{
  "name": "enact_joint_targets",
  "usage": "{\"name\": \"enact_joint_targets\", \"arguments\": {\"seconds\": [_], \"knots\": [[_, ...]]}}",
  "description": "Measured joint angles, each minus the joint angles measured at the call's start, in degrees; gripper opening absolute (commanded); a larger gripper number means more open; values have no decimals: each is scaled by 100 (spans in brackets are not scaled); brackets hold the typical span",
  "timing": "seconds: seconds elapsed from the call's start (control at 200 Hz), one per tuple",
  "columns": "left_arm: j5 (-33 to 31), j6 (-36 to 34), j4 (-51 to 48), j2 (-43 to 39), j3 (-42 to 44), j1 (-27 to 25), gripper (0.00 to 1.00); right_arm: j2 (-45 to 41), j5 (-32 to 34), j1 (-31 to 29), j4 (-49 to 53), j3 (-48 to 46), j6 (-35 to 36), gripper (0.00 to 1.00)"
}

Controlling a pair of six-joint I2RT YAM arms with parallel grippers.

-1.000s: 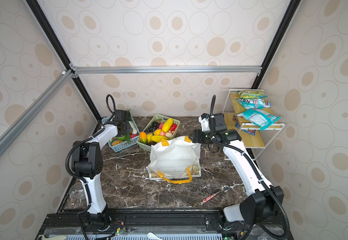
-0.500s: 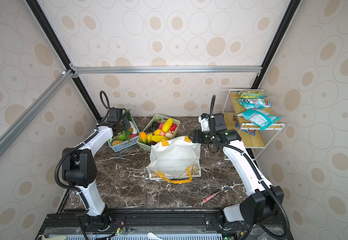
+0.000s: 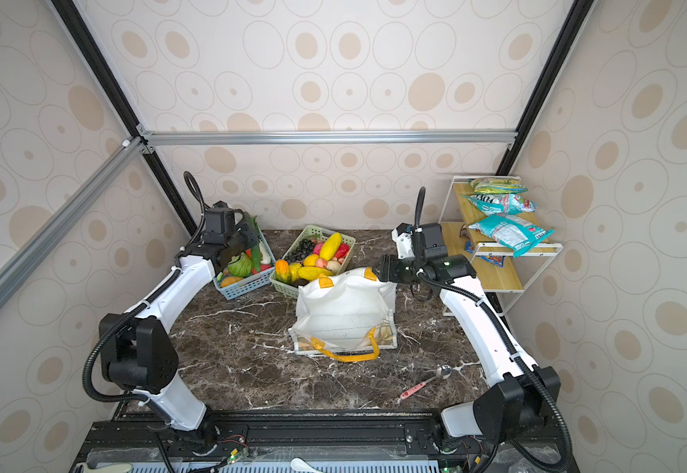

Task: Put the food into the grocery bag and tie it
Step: 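Lift the cucumber out of the blue basket with the left gripper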

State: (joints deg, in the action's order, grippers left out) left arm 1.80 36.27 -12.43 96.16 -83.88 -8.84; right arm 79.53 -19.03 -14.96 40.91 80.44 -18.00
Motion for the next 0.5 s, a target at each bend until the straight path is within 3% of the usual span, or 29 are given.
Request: {"name": "enact_joint_targets", "arguments": {"seconds": [0.5], "knots": [[708,190,278,-452,192,-721,33,2,74,0,-20,0,-20,61]]}}
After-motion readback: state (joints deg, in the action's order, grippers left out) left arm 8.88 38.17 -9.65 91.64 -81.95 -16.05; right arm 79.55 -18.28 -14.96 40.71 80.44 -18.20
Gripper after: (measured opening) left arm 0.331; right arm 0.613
